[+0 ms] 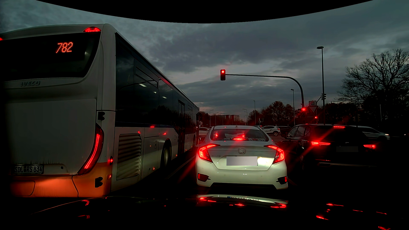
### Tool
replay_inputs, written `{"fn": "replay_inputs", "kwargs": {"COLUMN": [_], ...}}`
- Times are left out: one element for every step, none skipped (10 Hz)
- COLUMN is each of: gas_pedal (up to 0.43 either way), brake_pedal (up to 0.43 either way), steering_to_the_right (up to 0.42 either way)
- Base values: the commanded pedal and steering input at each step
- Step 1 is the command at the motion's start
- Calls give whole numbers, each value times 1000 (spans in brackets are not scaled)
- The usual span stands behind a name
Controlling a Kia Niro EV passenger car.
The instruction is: Follow the waypoints while adhering to traffic rules and regulations
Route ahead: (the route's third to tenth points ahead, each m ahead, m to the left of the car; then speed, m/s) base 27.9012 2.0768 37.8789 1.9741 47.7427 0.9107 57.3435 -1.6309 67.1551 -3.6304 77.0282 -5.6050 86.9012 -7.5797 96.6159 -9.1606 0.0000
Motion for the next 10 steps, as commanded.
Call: {"fn": "replay_inputs", "kwargs": {"gas_pedal": [0,0,0,0,0,0,0,0,0,0], "brake_pedal": [366,366,366,366,366,366,366,366,366,366], "steering_to_the_right": [14,14,14,14,14,14,14,14,14,14]}}
